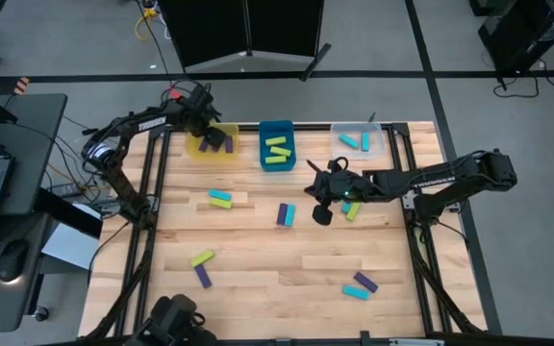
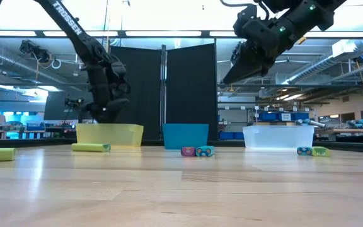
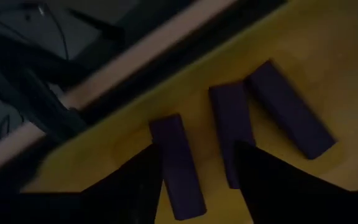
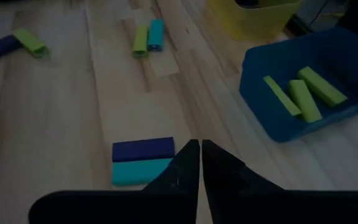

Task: Sort blocks
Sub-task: Put the blue block into the transparent bin

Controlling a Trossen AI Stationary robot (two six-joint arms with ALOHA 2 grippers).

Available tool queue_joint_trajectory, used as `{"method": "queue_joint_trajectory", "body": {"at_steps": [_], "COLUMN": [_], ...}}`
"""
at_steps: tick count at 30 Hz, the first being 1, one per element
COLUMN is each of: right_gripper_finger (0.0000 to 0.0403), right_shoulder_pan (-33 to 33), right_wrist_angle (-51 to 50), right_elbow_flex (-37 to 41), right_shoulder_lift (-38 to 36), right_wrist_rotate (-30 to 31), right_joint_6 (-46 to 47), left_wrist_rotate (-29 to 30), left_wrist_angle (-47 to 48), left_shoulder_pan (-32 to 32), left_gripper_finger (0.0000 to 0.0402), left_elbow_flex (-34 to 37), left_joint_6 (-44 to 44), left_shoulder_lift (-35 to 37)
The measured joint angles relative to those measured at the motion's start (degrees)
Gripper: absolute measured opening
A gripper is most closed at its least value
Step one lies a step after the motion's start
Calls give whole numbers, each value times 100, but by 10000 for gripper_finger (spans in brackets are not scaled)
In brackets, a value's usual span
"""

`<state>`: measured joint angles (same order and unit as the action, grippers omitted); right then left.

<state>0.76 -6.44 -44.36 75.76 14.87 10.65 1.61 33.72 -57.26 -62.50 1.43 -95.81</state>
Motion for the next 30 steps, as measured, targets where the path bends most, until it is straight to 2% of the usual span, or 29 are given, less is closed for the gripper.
{"method": "queue_joint_trajectory", "body": {"at_steps": [6, 17, 30], "right_gripper_finger": [11, 30, 27], "right_shoulder_pan": [27, -21, -90], "right_wrist_angle": [-13, -515, -590], "right_elbow_flex": [0, 8, 348], "right_shoulder_lift": [-2, 7, 9], "right_wrist_rotate": [-3, -223, -581], "right_joint_6": [-28, 178, 634], "left_wrist_rotate": [-3, -124, -127], "left_wrist_angle": [-446, -2480, -5391], "left_shoulder_pan": [460, 1760, 3240], "left_gripper_finger": [188, 186, 186], "left_elbow_flex": [114, 1418, 2864], "left_joint_6": [3, -50, 159], "left_shoulder_lift": [660, 1521, 1686]}}
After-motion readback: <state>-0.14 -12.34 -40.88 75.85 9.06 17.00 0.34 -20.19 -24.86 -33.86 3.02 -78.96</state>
